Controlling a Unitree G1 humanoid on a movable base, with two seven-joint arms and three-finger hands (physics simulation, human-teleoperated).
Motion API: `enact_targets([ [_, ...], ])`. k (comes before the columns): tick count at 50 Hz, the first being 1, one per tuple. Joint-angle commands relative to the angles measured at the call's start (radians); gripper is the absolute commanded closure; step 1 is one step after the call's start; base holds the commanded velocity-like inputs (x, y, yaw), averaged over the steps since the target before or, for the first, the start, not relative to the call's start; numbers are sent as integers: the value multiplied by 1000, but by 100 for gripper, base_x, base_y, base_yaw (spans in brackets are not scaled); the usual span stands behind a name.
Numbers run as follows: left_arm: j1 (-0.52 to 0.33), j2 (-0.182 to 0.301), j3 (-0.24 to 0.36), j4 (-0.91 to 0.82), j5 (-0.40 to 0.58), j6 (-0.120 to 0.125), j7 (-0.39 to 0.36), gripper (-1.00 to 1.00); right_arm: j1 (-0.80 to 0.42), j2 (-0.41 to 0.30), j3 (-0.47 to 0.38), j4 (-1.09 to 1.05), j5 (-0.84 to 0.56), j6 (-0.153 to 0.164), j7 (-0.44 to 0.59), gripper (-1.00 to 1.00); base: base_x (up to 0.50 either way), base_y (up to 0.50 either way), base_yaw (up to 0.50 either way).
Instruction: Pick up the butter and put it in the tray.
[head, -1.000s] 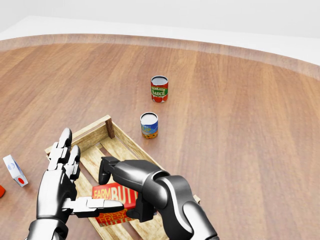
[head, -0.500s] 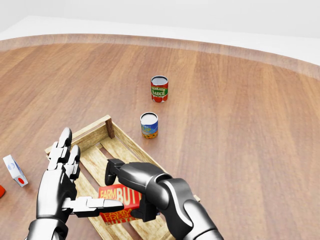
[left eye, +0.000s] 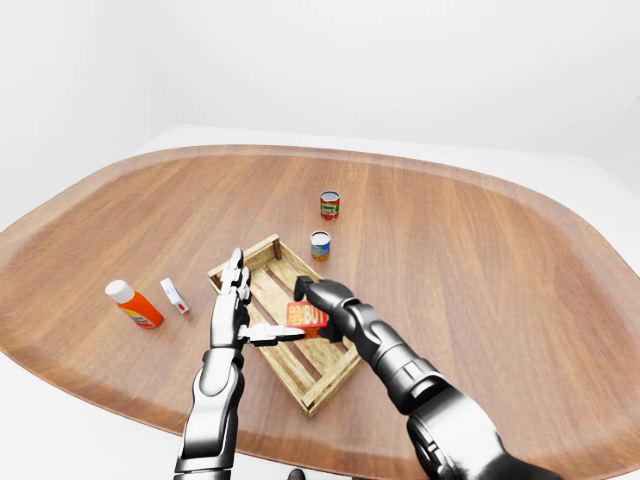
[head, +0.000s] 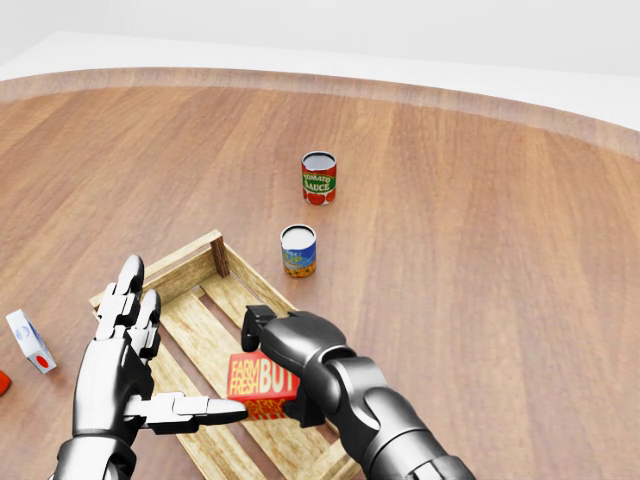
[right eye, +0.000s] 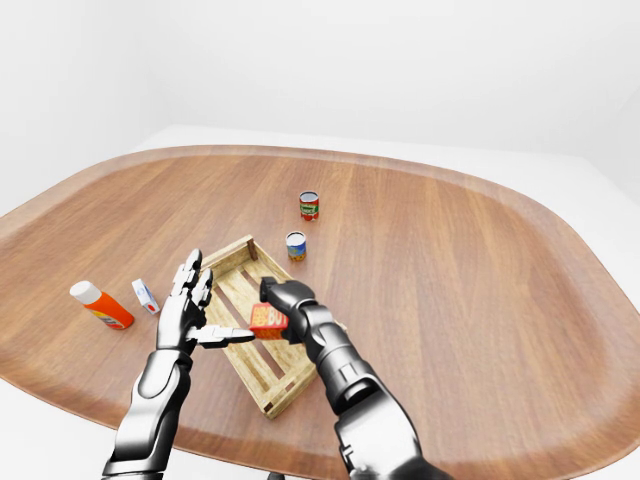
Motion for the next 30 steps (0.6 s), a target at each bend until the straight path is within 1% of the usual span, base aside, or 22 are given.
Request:
enact_targets([
  [1, 0, 0, 0, 0, 0, 0, 0, -100, -58, 10, -22, 112, -2, 0, -120, 100, 0, 0, 0],
  [8, 5, -2, -4, -4, 1, 1, 0, -100, -55, 19, -20, 134, -8, 0, -147, 100, 0, 0, 0],
  [9, 7, -3, -5, 7, 2, -12, -1, -100, -54, 20, -20, 135, -9, 0, -151, 100, 0, 0, 0],
  [10, 6, -2, -5, 2, 1, -5, -1, -100, -54, 20, -21, 135, -8, 0, -153, 100, 0, 0, 0],
  [12, 7, -3, -5, 4, 2, -9, -1, -100, -55, 22, -22, 134, -7, 0, -158, 100, 0, 0, 0],
  [16, 7, -2, -5, -1, 2, -3, -1, -100, -57, 24, -24, 135, -3, 0, -169, 100, 0, 0, 0],
  [18, 8, -3, -6, 8, 3, -13, -1, -100, -58, 26, -23, 136, -2, 0, -175, 100, 0, 0, 0],
  [20, 8, -2, -5, -1, 2, -3, -1, -100, -59, 27, -23, 136, -1, 0, -176, 100, 0, 0, 0],
  [24, 9, -2, -6, -3, 3, -1, -2, -100, -59, 28, -24, 133, 3, 0, -180, 100, 0, 0, 0],
  [25, 9, -2, -6, -1, 3, -4, -2, -100, -61, 27, -25, 127, 4, 0, -191, -100, 0, 0, 0],
  [28, 8, -2, -6, 0, 3, -4, -2, -100, -64, 25, -26, 124, 10, 0, -188, -100, 0, 0, 0],
  [29, 10, -4, -8, 8, 4, -14, -2, -100, -65, 24, -28, 121, 13, 0, -186, -100, 0, 0, 0],
  [30, 10, -3, -8, 5, 4, -10, -2, -100, -65, 24, -28, 120, 14, 0, -187, -100, 0, 0, 0],
])
